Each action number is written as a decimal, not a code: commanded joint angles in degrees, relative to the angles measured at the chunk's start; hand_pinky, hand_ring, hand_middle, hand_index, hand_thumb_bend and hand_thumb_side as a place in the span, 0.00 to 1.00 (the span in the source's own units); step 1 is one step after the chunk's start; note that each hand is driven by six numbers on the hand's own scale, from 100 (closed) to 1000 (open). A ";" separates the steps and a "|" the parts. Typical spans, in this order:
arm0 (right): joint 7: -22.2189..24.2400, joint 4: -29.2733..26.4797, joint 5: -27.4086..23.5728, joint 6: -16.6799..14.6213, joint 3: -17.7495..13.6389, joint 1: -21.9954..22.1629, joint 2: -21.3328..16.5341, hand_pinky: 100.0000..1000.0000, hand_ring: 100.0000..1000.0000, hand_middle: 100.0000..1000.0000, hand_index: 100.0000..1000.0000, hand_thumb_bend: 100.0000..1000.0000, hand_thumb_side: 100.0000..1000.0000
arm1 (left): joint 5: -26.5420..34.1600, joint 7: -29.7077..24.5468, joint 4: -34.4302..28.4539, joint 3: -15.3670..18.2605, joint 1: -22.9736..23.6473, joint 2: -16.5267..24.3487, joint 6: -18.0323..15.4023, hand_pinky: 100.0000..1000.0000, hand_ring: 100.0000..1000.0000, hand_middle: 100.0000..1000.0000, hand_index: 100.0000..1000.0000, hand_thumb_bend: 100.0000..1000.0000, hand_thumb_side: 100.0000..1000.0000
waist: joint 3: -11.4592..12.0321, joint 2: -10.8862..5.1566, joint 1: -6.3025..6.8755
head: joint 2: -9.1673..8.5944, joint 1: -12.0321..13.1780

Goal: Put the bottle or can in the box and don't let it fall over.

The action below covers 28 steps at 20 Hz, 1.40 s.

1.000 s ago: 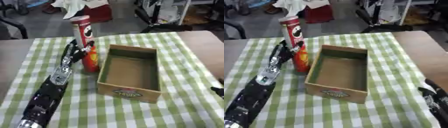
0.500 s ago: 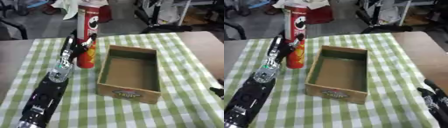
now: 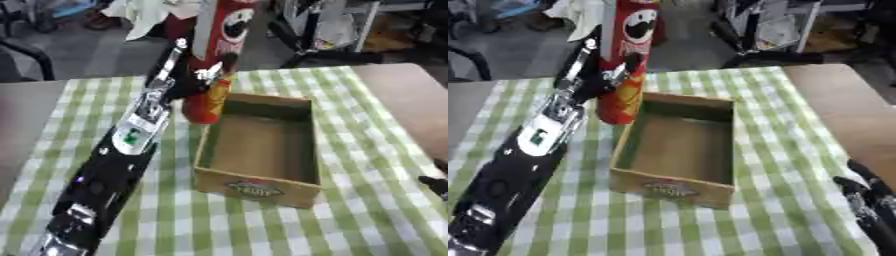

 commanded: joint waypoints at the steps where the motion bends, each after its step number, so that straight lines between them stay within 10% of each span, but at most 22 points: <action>1: 0.13 -0.57 -0.17 -0.06 0.02 -0.67 -0.37 0.98 0.85 1.00 0.92 0.00 0.56 | -2.28 -2.33 2.29 -1.01 -1.56 -1.10 -0.11 0.88 0.45 0.45 0.58 0.30 0.47 | -0.07 -0.88 -0.33 | -0.86 0.09; 4: 0.19 -0.57 -0.17 -0.05 0.04 -0.69 -0.34 0.98 0.85 1.00 0.92 0.00 0.56 | -5.21 -3.10 5.93 -1.02 -1.72 -2.04 -0.99 0.87 0.52 0.52 0.66 0.34 0.51 | -0.13 -0.84 -0.31 | -0.81 0.08; 6: 0.18 -0.60 -0.17 -0.05 0.01 -0.72 -0.33 0.98 0.85 1.00 0.92 0.00 0.56 | -7.38 -3.55 7.53 -0.95 -1.70 -2.25 -1.34 0.88 0.74 0.74 0.81 0.45 0.59 | -0.12 -0.79 -0.29 | -0.76 0.08; 11: 0.17 -0.62 -0.16 -0.03 -0.04 -0.71 -0.34 0.98 0.85 1.00 0.92 0.00 0.56 | -12.65 -4.61 7.93 -0.51 -1.07 -2.19 -1.61 0.92 1.00 0.99 1.00 0.99 0.96 | 0.08 -0.72 -0.27 | -0.74 -0.07; 18: -0.04 -0.62 -0.07 -0.03 -0.31 -0.71 -0.37 0.98 0.85 1.00 0.92 0.00 0.56 | -14.96 -2.74 3.24 1.89 2.41 -1.16 -0.73 0.92 1.00 1.00 1.00 0.99 1.00 | 0.65 -0.73 -0.33 | -0.75 -0.60; 28: -1.09 -0.77 0.29 0.12 -1.39 -0.46 -0.76 0.98 0.85 1.00 0.92 0.00 0.56 | -6.57 4.95 -10.79 12.43 15.30 2.45 -0.52 0.89 0.97 0.95 0.98 0.65 0.93 | 3.66 -0.42 0.05 | -1.09 -2.95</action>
